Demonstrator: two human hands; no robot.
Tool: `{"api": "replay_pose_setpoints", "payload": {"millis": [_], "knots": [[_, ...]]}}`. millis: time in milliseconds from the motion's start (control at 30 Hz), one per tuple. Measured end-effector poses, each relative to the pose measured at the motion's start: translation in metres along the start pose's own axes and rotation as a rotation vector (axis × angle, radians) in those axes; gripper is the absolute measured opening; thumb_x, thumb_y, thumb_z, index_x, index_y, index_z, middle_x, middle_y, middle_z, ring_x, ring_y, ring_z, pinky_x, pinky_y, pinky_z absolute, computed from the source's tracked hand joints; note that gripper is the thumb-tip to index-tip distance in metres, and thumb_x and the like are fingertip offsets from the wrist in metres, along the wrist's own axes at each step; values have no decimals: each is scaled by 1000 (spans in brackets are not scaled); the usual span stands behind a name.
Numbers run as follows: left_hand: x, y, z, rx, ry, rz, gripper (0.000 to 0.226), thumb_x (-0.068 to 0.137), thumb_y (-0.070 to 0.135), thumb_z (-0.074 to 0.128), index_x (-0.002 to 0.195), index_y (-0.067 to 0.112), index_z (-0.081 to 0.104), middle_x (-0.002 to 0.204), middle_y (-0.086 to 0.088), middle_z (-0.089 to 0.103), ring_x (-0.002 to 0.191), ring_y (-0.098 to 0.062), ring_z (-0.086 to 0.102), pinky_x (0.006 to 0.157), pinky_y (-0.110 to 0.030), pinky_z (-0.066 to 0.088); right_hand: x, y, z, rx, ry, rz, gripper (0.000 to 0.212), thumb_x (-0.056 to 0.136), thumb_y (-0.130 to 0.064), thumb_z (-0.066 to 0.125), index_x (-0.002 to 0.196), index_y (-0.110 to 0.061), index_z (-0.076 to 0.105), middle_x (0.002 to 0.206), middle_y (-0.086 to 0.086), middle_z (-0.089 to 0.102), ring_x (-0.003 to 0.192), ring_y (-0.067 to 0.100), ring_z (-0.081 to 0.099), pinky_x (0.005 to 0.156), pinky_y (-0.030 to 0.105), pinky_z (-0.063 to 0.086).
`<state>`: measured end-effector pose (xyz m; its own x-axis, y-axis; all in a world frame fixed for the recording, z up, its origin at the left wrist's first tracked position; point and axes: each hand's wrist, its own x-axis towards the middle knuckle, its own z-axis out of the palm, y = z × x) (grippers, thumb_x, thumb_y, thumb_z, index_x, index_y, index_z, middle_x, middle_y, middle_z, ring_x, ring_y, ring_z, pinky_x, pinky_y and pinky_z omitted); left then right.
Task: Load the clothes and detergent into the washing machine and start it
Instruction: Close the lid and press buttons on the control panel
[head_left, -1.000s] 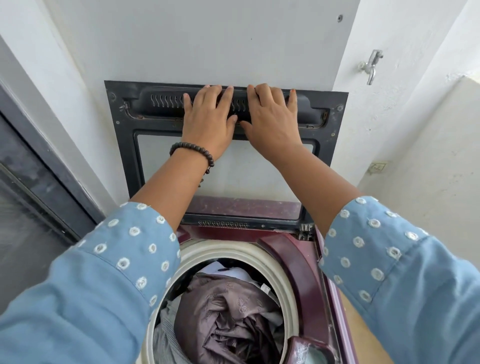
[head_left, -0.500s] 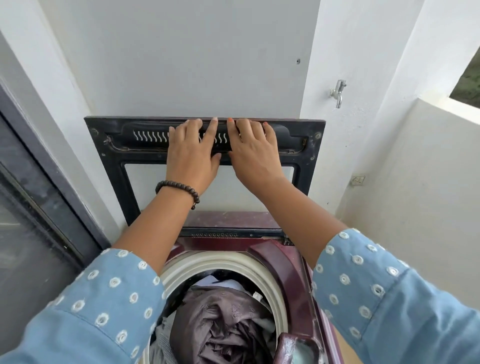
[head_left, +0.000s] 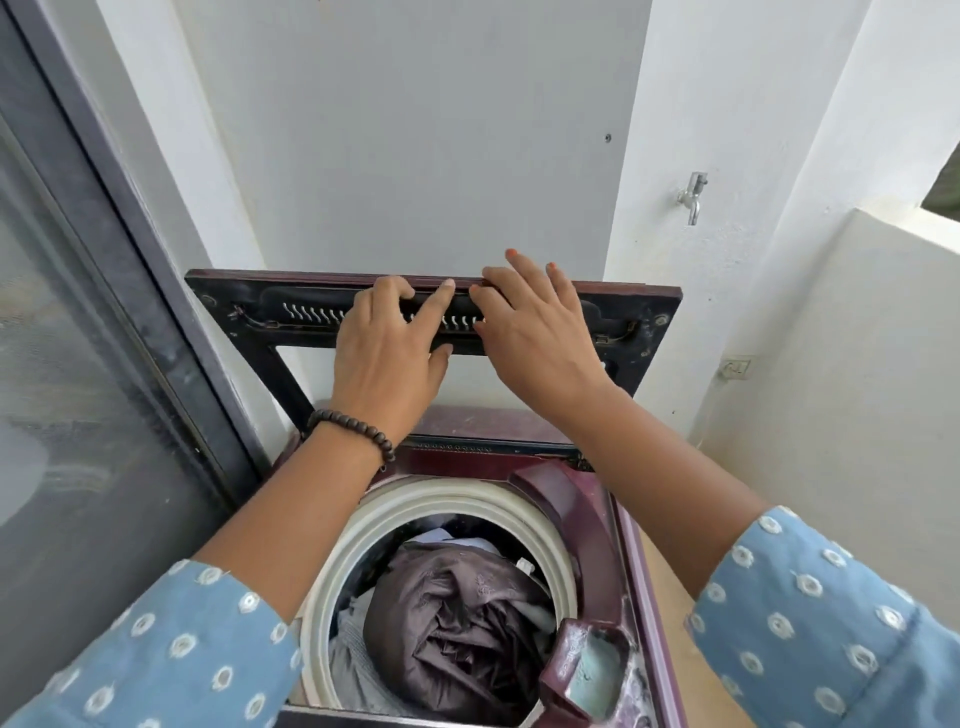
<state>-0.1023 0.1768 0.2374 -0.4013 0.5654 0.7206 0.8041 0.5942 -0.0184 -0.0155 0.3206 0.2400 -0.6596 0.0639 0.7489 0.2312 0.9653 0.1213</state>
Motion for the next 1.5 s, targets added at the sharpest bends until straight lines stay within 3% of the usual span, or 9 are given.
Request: {"api": "replay_pose_setpoints", "payload": {"millis": [200,333,433,533,600,667,767,1100,1500], "knots": [[-30,12,-18,58,-11,-16,53,80,33,75,129,17,58,137,-18,48,122,-37,50,100,-53,42,-7,-11,-29,151,-173,-11,26,94,-25,60,116,-12,55,115,7,66,127,34,52,102,45,39],[-47,12,-26,62,-159,-28,75,74,50,78,136,19,47,139,-8,48,134,-28,43,115,-60,25,-21,-12,-47,138,-309,-25,51,96,-50,49,135,-18,40,110,1,66,100,27,64,71,34,40],[-57,14,-33,78,-334,-31,74,77,58,73,137,23,47,134,2,55,133,-21,46,116,-63,10,-40,-17,-57,83,-478,-66,53,96,-61,40,126,-17,47,105,0,66,93,26,66,62,32,35],[-63,20,-45,14,-486,-36,50,82,57,66,122,27,59,115,7,67,112,-18,61,116,-49,21,-61,-31,-65,115,-568,-82,49,96,-60,40,114,-16,53,104,2,66,96,27,65,62,33,36],[-72,24,-54,-18,-579,-38,38,83,54,66,109,27,64,103,7,68,98,-17,63,94,-34,41,-75,-40,-69,167,-604,-76,47,96,-58,44,111,-15,55,106,3,66,99,27,64,64,33,38],[-87,27,-58,-12,-655,-31,35,82,54,66,103,26,64,94,8,62,88,-16,60,73,-29,43,-90,-48,-72,236,-671,-54,45,95,-55,49,112,-15,57,108,4,65,101,28,63,67,34,37],[-116,29,-56,-11,-762,-24,33,80,54,69,98,28,59,93,9,59,89,-16,60,69,-29,43,-117,-60,-68,334,-779,-26,42,93,-51,57,112,-14,58,109,6,65,100,29,62,69,35,41],[-196,32,-33,-158,-1073,-92,63,76,60,72,122,20,55,113,4,57,108,-16,51,92,-30,43,-197,-83,-37,540,-990,29,41,92,-48,58,103,-9,57,106,11,64,96,29,59,72,34,39],[-233,34,-15,-352,-1123,-328,38,99,23,45,135,21,58,139,2,54,131,-16,43,106,-25,30,-247,-91,-4,642,-1014,128,26,104,-22,37,100,-6,57,99,15,63,92,34,58,82,40,42]]}}
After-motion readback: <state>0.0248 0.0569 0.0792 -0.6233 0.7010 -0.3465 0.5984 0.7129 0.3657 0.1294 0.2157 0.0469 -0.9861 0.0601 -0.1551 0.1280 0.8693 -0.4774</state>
